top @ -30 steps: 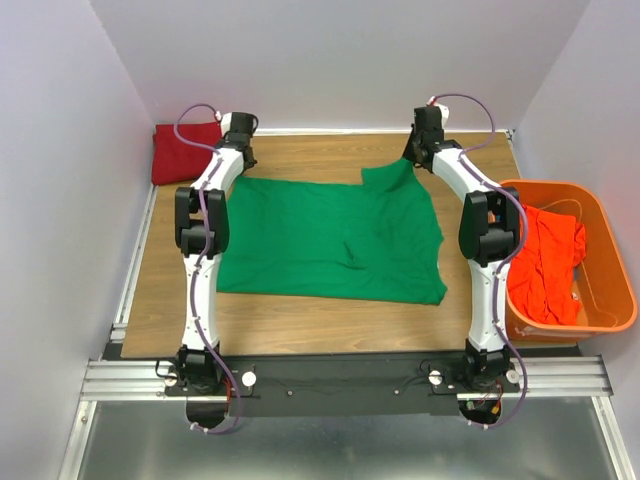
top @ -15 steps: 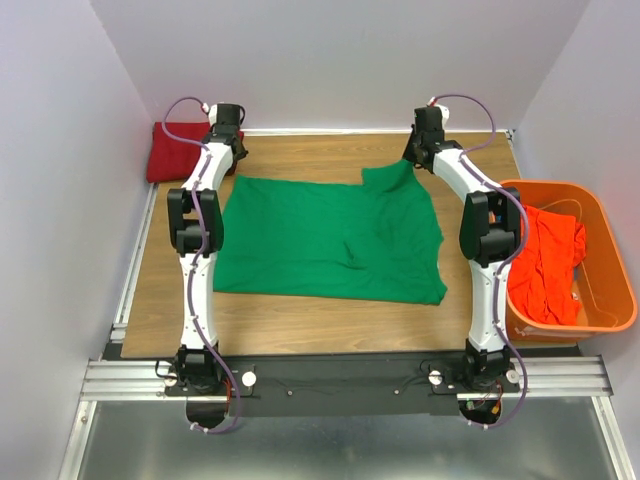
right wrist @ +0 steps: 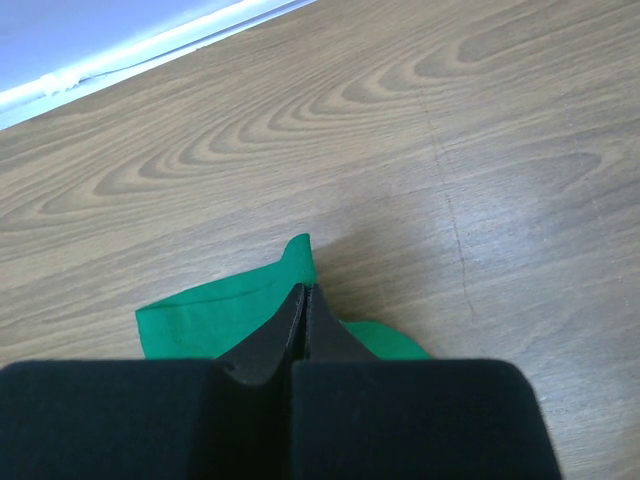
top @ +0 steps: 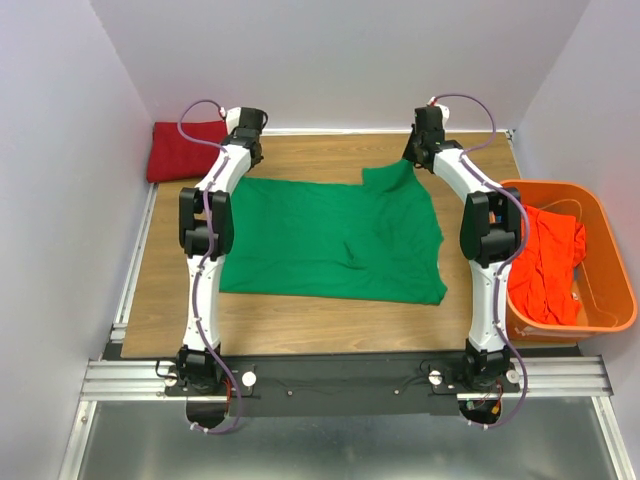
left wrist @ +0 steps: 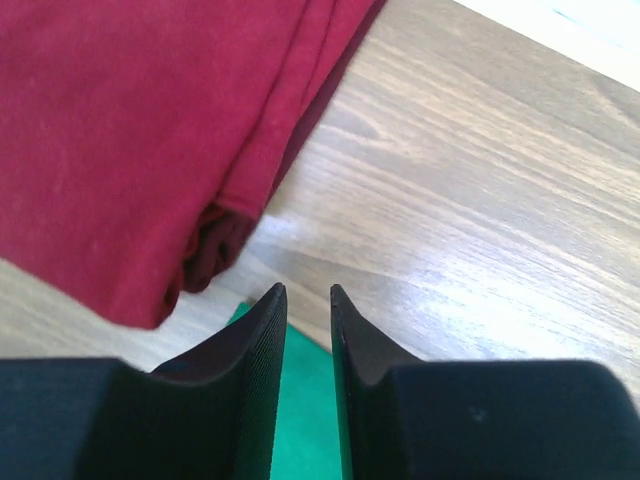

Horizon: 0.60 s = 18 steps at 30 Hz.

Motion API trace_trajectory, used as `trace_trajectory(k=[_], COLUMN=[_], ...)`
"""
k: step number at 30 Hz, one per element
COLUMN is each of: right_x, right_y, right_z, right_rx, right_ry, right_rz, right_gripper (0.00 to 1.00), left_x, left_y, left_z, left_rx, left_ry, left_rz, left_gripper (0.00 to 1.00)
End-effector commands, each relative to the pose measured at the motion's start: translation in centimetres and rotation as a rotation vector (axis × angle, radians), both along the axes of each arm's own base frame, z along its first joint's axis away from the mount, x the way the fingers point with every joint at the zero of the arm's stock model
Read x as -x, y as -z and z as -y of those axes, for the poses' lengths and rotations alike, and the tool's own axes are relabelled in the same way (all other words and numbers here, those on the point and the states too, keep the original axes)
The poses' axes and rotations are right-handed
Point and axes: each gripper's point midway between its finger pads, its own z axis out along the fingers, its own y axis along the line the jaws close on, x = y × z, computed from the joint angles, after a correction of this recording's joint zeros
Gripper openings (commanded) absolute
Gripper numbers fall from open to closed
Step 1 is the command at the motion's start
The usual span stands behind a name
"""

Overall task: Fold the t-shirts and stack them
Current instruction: Grap the side of the flattened tshirt furthest away from the robot with both arms

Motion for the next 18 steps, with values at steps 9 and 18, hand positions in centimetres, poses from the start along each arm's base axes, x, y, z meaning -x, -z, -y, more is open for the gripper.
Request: trace_trajectory(k=[9, 18], right_x=[0.3, 0.4], right_y=[-2.1, -2.1], right_z=[-0.1, -0.4], right_rx=[-0.029, -0.039], right_ry=[-0.012, -0.024], right_rz=[0.032, 0.031], right_gripper=[0.04, 0.04], left_x=[1.6, 2.3], left_y=[0.4, 2.8], left_z=[-2.4, -2.2], left_rx=[-0.034, -0.027], left_ry=[-0.142, -0.133], left_rz=[-0.043, -0.095], left_gripper=[0.29, 0.3])
